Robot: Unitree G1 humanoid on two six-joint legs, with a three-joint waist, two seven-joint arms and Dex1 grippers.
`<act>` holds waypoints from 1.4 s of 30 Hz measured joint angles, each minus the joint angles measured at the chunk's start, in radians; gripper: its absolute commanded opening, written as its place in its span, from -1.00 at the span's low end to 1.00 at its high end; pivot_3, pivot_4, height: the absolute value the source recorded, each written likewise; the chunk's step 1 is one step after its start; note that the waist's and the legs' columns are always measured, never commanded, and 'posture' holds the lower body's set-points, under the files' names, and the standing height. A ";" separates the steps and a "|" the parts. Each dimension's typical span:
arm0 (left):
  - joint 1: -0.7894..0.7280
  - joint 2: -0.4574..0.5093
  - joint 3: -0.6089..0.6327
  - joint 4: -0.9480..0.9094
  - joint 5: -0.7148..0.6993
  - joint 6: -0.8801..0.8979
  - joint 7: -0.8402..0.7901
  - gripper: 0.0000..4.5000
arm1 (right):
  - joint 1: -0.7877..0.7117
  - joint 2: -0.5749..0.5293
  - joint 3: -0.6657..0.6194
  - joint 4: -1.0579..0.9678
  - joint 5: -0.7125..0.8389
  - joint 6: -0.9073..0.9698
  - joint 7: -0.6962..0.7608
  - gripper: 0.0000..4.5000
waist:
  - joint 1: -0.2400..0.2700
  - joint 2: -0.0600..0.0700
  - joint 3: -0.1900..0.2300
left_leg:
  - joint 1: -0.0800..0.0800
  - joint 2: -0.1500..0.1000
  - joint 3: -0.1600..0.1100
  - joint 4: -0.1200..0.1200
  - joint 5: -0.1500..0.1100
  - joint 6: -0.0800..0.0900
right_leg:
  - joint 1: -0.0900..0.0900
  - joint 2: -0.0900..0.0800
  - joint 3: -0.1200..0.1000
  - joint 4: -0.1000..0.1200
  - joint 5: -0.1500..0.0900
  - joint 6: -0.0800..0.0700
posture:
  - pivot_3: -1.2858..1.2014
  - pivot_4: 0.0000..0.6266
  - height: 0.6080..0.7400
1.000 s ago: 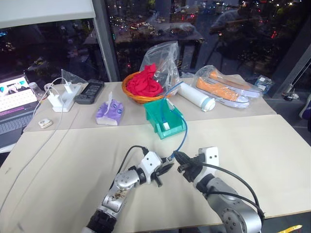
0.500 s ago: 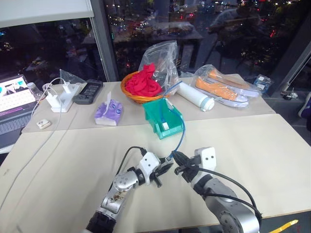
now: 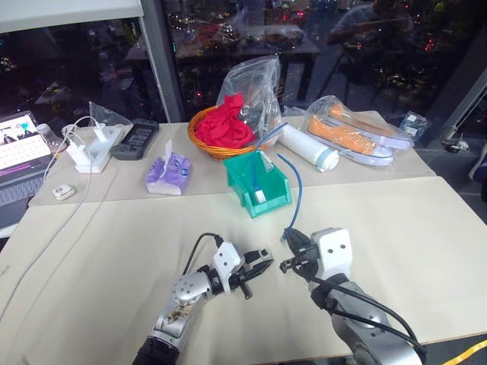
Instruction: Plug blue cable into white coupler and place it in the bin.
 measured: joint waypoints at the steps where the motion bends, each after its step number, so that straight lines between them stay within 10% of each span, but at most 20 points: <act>1: -0.001 -0.002 0.000 0.002 0.000 -0.001 0.000 -0.72 | 0.000 -0.001 0.003 -0.012 -0.002 0.009 0.000 -1.00 | 0.001 0.000 0.000 | 0.000 0.000 0.000 0.000 0.000 0.000 | 0.000 0.000 0.000 0.000 0.000 0.000 | 0.03 -0.52 0.87; 16: -0.005 -0.009 -0.003 0.009 0.009 0.001 -0.002 -0.72 | 0.038 0.108 -0.035 -0.059 0.168 0.094 0.043 -1.00 | 0.003 0.000 0.000 | 0.001 0.000 0.000 0.000 0.000 0.000 | 0.001 0.000 0.000 0.001 0.000 0.000 | 0.03 -0.52 0.87; 42: -0.012 -0.002 -0.004 0.008 0.014 0.019 -0.005 -0.72 | 0.039 0.017 0.068 0.055 0.026 -0.056 0.057 -1.00 | 0.006 0.000 0.000 | 0.002 0.000 0.000 0.001 0.000 0.000 | 0.002 0.000 0.000 0.002 0.000 -0.001 | 0.03 -0.52 0.87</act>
